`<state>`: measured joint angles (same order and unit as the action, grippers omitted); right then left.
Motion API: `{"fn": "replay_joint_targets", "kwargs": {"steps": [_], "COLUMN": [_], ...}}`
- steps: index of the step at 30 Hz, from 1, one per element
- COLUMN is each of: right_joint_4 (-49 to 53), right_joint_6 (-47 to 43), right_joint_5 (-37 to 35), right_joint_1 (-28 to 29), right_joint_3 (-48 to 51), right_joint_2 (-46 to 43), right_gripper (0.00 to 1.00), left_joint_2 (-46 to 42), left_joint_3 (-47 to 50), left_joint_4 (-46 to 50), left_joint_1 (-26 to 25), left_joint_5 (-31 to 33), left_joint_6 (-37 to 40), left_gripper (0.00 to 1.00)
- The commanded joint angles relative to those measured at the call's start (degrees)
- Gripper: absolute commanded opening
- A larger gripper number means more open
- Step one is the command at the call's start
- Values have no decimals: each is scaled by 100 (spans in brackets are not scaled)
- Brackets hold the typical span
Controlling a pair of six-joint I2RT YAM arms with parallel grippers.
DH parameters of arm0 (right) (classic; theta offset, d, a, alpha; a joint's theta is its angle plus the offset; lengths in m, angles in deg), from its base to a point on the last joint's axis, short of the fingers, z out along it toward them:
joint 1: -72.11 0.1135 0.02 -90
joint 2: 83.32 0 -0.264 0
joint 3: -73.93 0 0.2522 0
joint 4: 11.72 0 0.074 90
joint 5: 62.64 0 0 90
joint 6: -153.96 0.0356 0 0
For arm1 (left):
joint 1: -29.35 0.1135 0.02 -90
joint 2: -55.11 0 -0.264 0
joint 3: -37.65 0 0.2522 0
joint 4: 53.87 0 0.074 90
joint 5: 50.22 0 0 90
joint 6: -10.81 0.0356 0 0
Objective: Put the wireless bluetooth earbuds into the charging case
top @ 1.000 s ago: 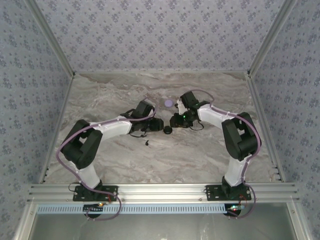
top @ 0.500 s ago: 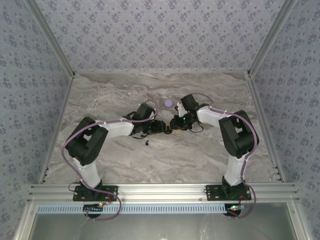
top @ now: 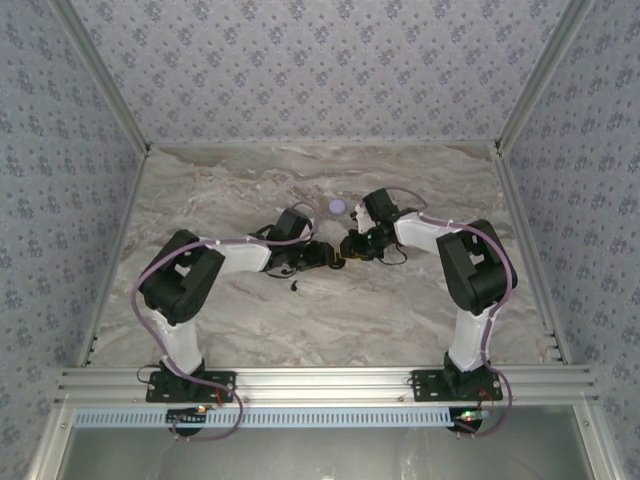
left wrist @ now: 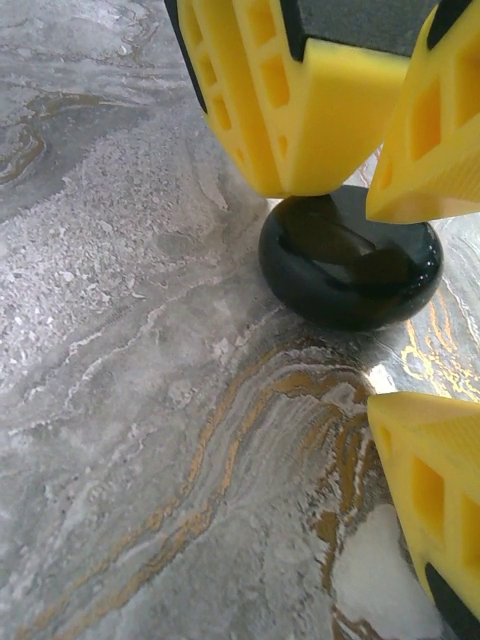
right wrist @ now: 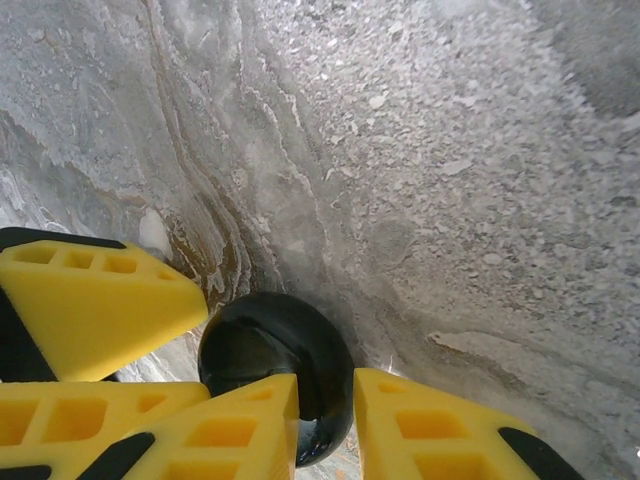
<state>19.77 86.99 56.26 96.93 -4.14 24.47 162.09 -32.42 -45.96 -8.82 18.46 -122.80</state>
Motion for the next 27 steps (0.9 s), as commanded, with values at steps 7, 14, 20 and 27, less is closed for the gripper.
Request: {"fn": "replay_joint_targets", "kwargs": {"steps": [7,14,20,27], "right_joint_4": [-42,-49,-58,-93], "right_joint_6": [126,166,184,215], "right_joint_5": [86,115,132,208], "right_joint_1": [-34,-31,-30,-39], "right_joint_3": [183,175,187,184], "right_joint_2": [126,98,91,49], "right_gripper": [22,22,22,22], "left_joint_2": [303,450,515,514], "left_joint_3": [-25,-116,-160,-169], "left_joint_4": [-228,-390,-582,-699], "left_joint_1": [-41,-89,-98,-97], "left_joint_5": [-283,-480,-619,-649], "left_joint_6": [-258,-381,-529,-637], "left_gripper": [43,38,35,32]}}
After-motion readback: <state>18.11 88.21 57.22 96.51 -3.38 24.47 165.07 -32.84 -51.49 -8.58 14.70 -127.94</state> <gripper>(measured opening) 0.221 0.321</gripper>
